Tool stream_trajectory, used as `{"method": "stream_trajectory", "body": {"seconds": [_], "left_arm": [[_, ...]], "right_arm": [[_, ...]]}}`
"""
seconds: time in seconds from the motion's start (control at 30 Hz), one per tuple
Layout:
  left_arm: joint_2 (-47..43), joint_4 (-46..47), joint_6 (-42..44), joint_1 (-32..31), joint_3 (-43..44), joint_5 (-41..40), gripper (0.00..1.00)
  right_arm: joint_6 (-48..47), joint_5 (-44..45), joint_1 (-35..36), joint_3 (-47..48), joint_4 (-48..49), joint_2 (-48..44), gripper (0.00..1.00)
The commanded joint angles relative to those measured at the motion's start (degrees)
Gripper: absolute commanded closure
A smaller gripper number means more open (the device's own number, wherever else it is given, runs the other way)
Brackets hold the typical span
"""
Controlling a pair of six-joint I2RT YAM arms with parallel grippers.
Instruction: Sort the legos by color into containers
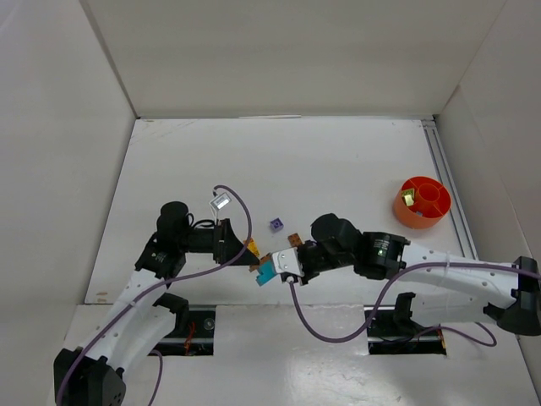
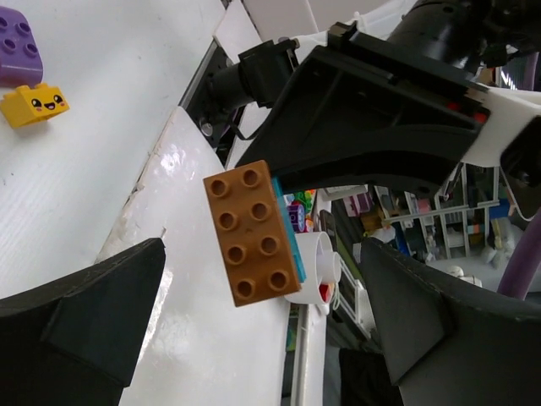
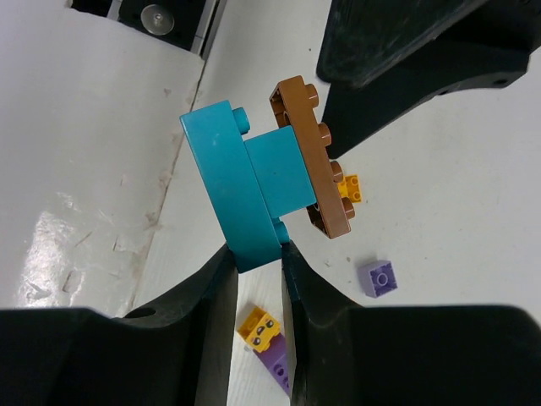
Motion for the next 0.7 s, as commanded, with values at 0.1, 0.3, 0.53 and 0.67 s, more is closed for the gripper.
{"method": "stream_trajectory", "body": {"seconds": [0.1, 0.3, 0.53, 0.67], "left_arm": [[1.6, 3.2, 0.8, -0.2, -0.5, 3.3, 0.02], [2.7, 4.0, 0.3, -0.7, -0.5, 3.3, 0.32], [3.3, 2.7, 2.1, -0.7, -1.3, 3.9, 0.7], [3.8, 1.7, 2.8, -0.7, -0.7, 3.9, 0.81]], "right_arm": [[-3.5, -1.5, 0.3, 5.6, 1.3, 2.8, 1.0], [-4.8, 0.9, 0.3, 7.6, 2.2, 5.3, 1.0], [-5.3, 1.5, 0.3, 8.1, 2.8, 5.8, 1.0], [-5.9, 0.8, 0.3, 8.1, 2.8, 6.3, 1.0]]}}
